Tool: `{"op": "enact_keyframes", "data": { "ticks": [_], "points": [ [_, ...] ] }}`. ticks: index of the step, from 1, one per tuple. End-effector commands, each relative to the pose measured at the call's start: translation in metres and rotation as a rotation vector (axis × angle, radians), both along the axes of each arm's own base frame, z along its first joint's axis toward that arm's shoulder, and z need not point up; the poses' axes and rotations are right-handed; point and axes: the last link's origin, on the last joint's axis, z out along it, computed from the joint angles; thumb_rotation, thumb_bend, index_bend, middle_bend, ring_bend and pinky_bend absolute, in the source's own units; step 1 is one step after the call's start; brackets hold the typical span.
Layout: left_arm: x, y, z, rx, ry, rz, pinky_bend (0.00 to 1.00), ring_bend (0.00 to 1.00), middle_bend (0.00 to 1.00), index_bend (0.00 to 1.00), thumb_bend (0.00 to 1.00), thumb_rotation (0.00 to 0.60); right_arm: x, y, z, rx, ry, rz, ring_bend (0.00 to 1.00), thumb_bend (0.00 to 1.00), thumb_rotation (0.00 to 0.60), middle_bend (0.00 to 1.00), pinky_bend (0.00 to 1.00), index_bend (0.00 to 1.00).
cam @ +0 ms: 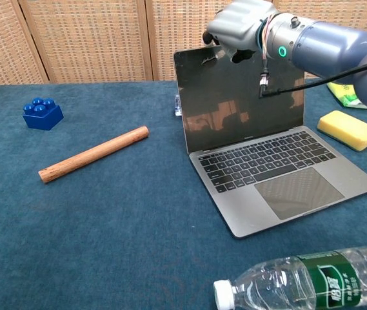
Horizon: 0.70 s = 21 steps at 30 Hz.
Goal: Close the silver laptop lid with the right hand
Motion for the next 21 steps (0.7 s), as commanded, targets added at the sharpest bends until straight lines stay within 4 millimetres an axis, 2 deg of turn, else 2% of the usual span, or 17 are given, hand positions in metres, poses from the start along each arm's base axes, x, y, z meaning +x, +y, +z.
{"op": "enact_keyframes", "data": {
  "ticks": [1,11,21],
  "points": [
    [0.000,0.000,0.000,-0.001,-0.001,0.001,0.00,0.00,0.00,0.00,0.08,0.600,0.000,0.000,0.001,-0.003,0.003,0.000,0.19,1.00,0.600,0.35,0.21,0.35],
    [0.000,0.000,-0.002,-0.012,0.000,0.000,0.00,0.00,0.00,0.00,0.08,0.600,-0.003,-0.001,0.009,-0.029,0.034,-0.019,0.23,1.00,0.600,0.40,0.24,0.40],
    [0.002,-0.001,-0.003,-0.017,0.000,-0.007,0.00,0.00,0.00,0.00,0.08,0.600,-0.009,0.003,0.017,-0.055,0.071,-0.053,0.24,1.00,0.600,0.41,0.25,0.40]
  ]
}}
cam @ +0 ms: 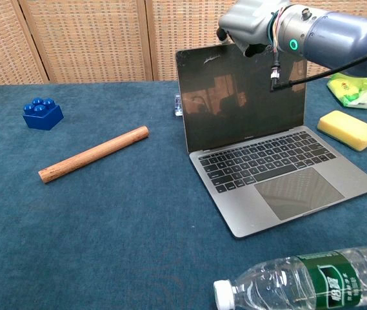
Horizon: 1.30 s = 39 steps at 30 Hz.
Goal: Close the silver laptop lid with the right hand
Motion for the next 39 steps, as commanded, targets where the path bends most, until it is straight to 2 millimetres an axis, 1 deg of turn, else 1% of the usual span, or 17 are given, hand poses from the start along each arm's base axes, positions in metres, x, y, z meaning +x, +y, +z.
{"op": "enact_keyframes", "data": {
  "ticks": [1,15,24,30,39],
  "points": [
    [0.000,0.000,0.000,0.000,0.000,-0.002,0.00,0.00,0.00,0.00,0.08,0.600,-0.002,0.002,0.003,-0.009,0.012,-0.013,0.24,1.00,0.600,0.41,0.25,0.40],
    [0.003,-0.002,-0.001,-0.006,0.001,-0.013,0.00,0.00,0.00,0.00,0.08,0.600,-0.015,0.009,0.016,-0.044,0.064,-0.080,0.24,1.00,0.600,0.41,0.26,0.40],
    [0.005,-0.003,-0.002,-0.009,0.003,-0.022,0.00,0.00,0.00,0.00,0.08,0.600,-0.019,0.015,0.024,-0.054,0.061,-0.101,0.24,1.00,0.600,0.41,0.26,0.40],
    [0.006,-0.004,-0.003,-0.011,0.004,-0.026,0.00,0.00,0.00,0.00,0.08,0.600,-0.020,0.020,0.026,-0.052,0.054,-0.105,0.24,1.00,0.600,0.41,0.26,0.40],
    [0.008,-0.006,-0.001,-0.007,0.001,-0.038,0.00,0.00,0.00,0.00,0.08,0.600,-0.020,0.032,0.023,-0.037,0.041,-0.106,0.24,1.00,0.600,0.41,0.27,0.40]
  ]
}}
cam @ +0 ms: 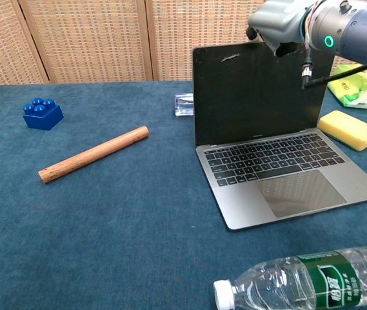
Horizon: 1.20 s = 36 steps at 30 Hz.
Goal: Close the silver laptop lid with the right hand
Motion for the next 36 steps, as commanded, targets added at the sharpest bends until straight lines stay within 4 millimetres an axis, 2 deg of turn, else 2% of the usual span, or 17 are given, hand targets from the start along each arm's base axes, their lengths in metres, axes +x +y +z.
{"op": "enact_keyframes", "data": {
  "ticks": [1,36],
  "points": [
    [0.001,0.000,0.000,0.000,0.000,-0.003,0.00,0.00,0.00,0.00,0.08,0.600,-0.001,0.003,-0.001,0.001,0.001,-0.002,0.24,1.00,0.600,0.41,0.27,0.40],
    [0.009,-0.008,-0.001,-0.006,0.000,-0.043,0.00,0.00,0.00,0.00,0.08,0.600,-0.018,0.031,0.017,-0.003,-0.037,-0.050,0.24,1.00,0.600,0.41,0.27,0.40]
  ]
}}
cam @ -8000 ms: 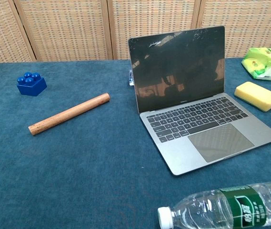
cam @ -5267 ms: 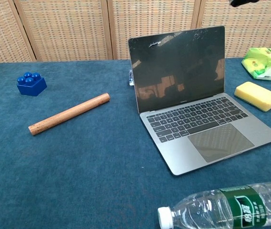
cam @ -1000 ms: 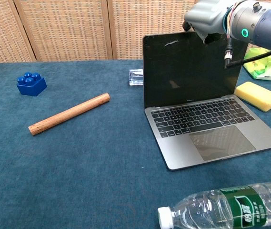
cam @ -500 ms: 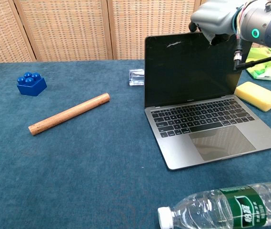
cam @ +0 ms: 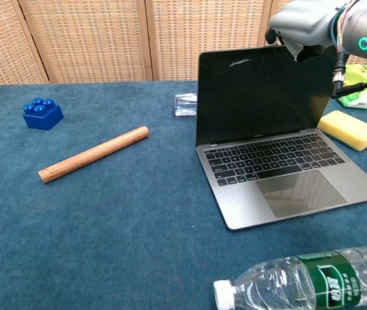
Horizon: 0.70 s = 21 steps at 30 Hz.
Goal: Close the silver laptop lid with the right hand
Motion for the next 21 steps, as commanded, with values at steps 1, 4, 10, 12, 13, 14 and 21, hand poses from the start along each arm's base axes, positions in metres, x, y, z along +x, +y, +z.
{"op": "enact_keyframes", "data": {
  "ticks": [1,4,10,12,13,14,21],
  "points": [
    [0.000,-0.001,0.000,-0.001,0.000,-0.002,0.00,0.00,0.00,0.00,0.08,0.600,-0.002,0.002,0.002,-0.002,-0.003,-0.004,0.24,1.00,0.600,0.41,0.27,0.40],
    [0.001,-0.001,0.000,0.000,0.000,-0.007,0.00,0.00,0.00,0.00,0.08,0.600,-0.005,0.006,0.004,-0.002,-0.007,-0.013,0.24,1.00,0.600,0.41,0.27,0.40],
    [0.003,-0.003,0.000,-0.001,0.000,-0.015,0.00,0.00,0.00,0.00,0.08,0.600,-0.012,0.012,0.009,-0.006,-0.009,-0.027,0.24,1.00,0.600,0.41,0.27,0.40],
    [0.004,-0.003,0.000,0.000,0.000,-0.018,0.00,0.00,0.00,0.00,0.08,0.600,-0.015,0.014,0.011,-0.010,-0.007,-0.031,0.24,1.00,0.600,0.41,0.27,0.40],
    [0.004,-0.003,0.000,0.000,0.001,-0.018,0.00,0.00,0.00,0.00,0.08,0.600,-0.016,0.015,0.012,-0.010,-0.009,-0.032,0.24,1.00,0.600,0.41,0.27,0.40],
    [0.004,-0.004,0.000,0.000,0.001,-0.019,0.00,0.00,0.00,0.00,0.08,0.600,-0.017,0.016,0.012,-0.011,-0.010,-0.034,0.24,1.00,0.600,0.41,0.27,0.40],
    [0.006,-0.005,0.000,-0.003,0.004,-0.024,0.00,0.00,0.00,0.00,0.08,0.600,-0.026,0.025,0.016,-0.007,-0.019,-0.052,0.24,1.00,0.600,0.41,0.27,0.40]
  ]
}}
